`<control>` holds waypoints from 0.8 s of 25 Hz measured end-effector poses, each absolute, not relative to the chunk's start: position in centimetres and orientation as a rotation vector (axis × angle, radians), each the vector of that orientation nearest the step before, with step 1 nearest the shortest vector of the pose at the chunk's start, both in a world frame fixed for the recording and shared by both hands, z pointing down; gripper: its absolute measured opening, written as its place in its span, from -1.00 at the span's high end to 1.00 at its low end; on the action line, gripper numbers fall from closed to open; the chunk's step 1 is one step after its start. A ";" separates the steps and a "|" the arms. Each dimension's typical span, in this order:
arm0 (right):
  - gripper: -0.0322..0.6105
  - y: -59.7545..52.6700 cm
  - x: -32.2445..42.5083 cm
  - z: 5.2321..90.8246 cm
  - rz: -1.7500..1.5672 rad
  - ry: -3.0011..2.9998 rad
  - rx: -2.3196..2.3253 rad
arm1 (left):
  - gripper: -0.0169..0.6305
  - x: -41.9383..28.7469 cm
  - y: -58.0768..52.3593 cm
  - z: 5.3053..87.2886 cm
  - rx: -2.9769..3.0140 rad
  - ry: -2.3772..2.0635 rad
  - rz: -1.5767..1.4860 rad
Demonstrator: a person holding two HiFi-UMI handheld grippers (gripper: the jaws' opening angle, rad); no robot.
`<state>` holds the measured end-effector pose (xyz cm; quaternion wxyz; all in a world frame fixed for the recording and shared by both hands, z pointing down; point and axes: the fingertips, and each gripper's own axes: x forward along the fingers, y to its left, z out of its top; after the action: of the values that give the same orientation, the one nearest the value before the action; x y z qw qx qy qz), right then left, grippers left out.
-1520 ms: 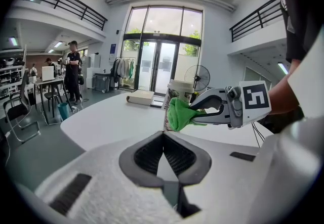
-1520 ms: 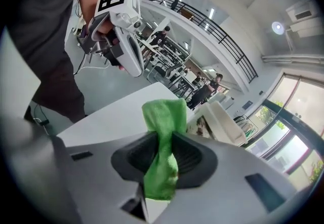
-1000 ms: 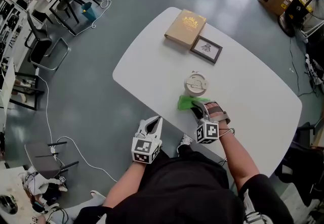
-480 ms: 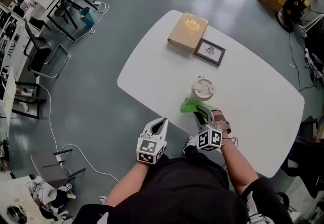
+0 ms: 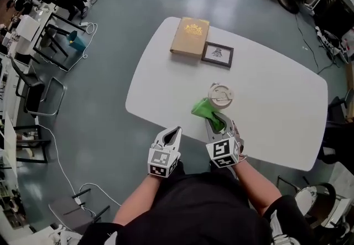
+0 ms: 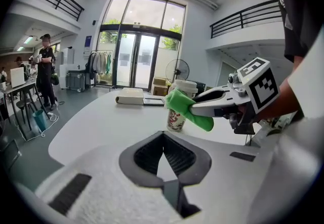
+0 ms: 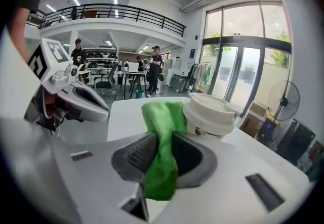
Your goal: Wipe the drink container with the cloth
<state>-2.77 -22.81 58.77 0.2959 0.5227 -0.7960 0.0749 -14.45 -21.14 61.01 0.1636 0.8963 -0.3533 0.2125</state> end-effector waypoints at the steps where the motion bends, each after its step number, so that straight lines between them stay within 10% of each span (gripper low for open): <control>1: 0.59 -23.2 -3.0 58.6 0.221 -2.105 1.423 | 0.92 -14.7 -21.3 60.9 2.568 -0.987 0.607; 20: 0.59 -27.0 -3.1 64.8 0.836 -1.853 1.987 | 0.92 -21.0 -24.5 61.7 2.653 -0.771 0.639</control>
<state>-3.14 -27.05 64.79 0.1490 0.6913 -0.6445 0.2907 -20.98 -24.54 61.67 0.1525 0.9246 -0.2689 0.2227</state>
